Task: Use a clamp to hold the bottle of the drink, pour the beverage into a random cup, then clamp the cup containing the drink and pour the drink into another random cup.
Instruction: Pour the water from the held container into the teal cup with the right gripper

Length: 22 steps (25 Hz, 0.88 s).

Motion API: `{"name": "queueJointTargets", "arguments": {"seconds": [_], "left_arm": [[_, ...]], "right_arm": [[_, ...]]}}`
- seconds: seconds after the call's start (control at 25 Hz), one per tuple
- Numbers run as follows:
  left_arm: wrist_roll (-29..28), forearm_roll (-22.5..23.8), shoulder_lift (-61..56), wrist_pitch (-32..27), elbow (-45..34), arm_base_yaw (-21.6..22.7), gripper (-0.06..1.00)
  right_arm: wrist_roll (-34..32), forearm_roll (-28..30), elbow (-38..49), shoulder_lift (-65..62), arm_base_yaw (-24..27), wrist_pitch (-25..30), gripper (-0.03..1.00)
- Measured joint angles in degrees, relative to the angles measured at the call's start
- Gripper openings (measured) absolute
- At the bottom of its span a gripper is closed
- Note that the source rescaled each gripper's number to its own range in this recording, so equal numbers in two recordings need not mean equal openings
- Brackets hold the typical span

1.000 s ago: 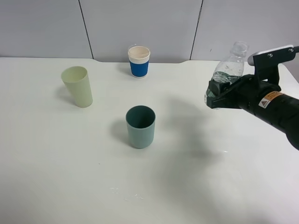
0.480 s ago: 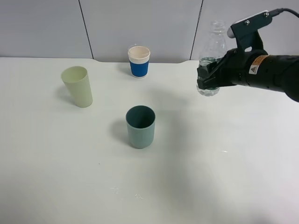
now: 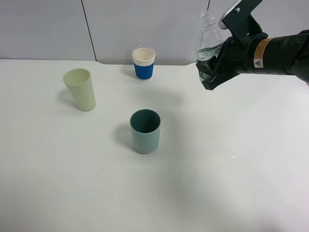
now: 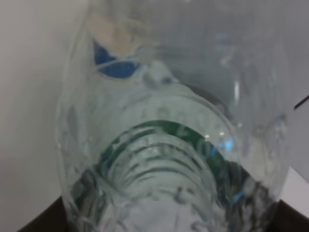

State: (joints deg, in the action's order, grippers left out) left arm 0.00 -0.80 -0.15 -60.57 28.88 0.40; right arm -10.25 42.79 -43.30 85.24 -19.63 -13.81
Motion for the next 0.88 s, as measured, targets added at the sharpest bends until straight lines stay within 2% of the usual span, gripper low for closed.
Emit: {"name": "queueJointTargets", "arguments": {"seconds": [0.28,0.4,0.56,0.72,0.88], "left_arm": [[0.0,0.0,0.0,0.0,0.0,0.0,1.0],[0.0,0.0,0.0,0.0,0.0,0.0,1.0],[0.3,0.0,0.0,0.0,0.0,0.0,1.0],[0.3,0.0,0.0,0.0,0.0,0.0,1.0],[0.0,0.0,0.0,0.0,0.0,0.0,1.0]], "right_arm": [[6.0,1.3,0.0,0.0,-3.4,-2.4,0.01],[6.5,4.5,-0.2,0.1,-4.6,-2.5,0.01],[3.4,9.1,-1.9,1.9,-6.5,-1.4,0.01],[-1.0,15.0,-4.9,4.8,-9.2,3.1,0.01],[-1.9,18.2,-5.8,6.7,-11.0,5.4,0.01]]}}
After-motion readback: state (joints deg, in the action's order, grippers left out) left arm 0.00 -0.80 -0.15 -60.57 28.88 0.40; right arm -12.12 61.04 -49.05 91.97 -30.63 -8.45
